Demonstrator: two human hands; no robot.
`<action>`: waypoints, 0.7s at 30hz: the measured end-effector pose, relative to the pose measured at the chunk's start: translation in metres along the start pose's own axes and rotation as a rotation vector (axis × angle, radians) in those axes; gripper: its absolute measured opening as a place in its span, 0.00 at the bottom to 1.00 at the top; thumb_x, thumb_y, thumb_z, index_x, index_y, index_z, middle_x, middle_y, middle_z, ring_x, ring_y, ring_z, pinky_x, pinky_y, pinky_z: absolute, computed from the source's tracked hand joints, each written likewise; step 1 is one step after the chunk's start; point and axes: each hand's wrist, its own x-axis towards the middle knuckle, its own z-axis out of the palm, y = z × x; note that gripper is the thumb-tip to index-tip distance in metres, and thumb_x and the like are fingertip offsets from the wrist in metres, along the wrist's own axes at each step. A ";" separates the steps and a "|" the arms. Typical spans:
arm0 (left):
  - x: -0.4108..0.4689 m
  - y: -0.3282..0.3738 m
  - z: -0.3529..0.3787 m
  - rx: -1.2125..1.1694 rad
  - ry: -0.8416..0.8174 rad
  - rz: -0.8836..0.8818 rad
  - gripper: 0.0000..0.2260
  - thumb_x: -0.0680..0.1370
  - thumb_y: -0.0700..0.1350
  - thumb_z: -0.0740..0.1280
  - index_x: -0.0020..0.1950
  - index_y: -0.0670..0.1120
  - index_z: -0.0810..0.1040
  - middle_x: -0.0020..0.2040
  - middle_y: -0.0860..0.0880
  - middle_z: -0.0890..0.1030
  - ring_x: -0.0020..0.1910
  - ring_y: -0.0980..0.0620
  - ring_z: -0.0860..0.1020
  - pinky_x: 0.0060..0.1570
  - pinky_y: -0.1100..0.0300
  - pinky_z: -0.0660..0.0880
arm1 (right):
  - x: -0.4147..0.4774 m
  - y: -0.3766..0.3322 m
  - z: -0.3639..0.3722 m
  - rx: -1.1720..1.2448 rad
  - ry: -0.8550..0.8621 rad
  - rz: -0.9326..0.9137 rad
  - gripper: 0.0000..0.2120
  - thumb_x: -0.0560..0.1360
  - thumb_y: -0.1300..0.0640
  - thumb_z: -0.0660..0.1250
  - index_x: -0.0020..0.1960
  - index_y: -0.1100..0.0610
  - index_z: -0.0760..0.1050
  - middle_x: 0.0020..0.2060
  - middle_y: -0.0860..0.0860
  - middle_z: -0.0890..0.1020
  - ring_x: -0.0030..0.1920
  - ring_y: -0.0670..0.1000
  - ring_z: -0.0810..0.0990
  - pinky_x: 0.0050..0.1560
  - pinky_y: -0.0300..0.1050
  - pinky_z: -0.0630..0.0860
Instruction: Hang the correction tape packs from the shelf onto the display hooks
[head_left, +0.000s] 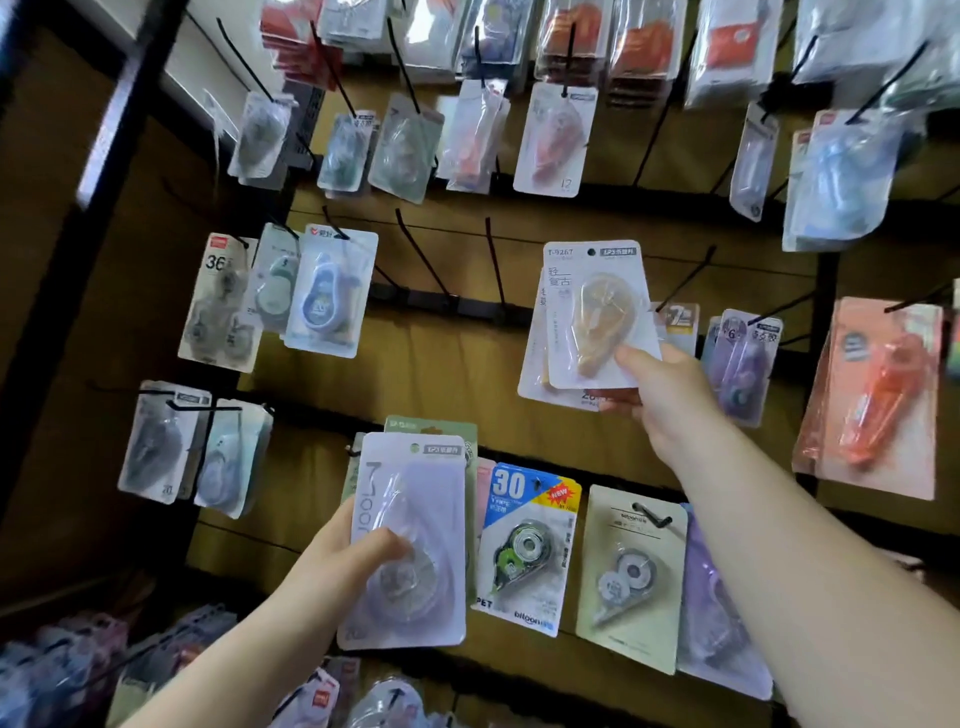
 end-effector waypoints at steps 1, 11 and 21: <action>0.002 0.000 0.000 0.004 0.007 0.004 0.20 0.59 0.43 0.63 0.51 0.50 0.75 0.41 0.47 0.83 0.43 0.45 0.81 0.36 0.57 0.76 | 0.000 0.001 0.000 0.014 -0.002 0.006 0.05 0.76 0.61 0.61 0.52 0.54 0.71 0.38 0.49 0.77 0.36 0.48 0.77 0.23 0.34 0.74; 0.004 -0.003 0.005 0.044 -0.003 0.049 0.31 0.60 0.44 0.63 0.63 0.43 0.70 0.46 0.46 0.79 0.45 0.48 0.77 0.42 0.59 0.73 | 0.009 -0.004 0.002 -0.003 0.001 0.062 0.03 0.77 0.62 0.59 0.47 0.56 0.70 0.35 0.53 0.78 0.24 0.46 0.79 0.22 0.34 0.75; 0.018 -0.011 -0.011 0.100 0.030 0.061 0.32 0.60 0.45 0.65 0.65 0.45 0.69 0.52 0.46 0.78 0.49 0.49 0.77 0.47 0.55 0.74 | 0.032 0.031 0.012 -0.109 0.069 0.163 0.13 0.78 0.61 0.58 0.62 0.61 0.68 0.54 0.62 0.79 0.40 0.57 0.81 0.20 0.34 0.74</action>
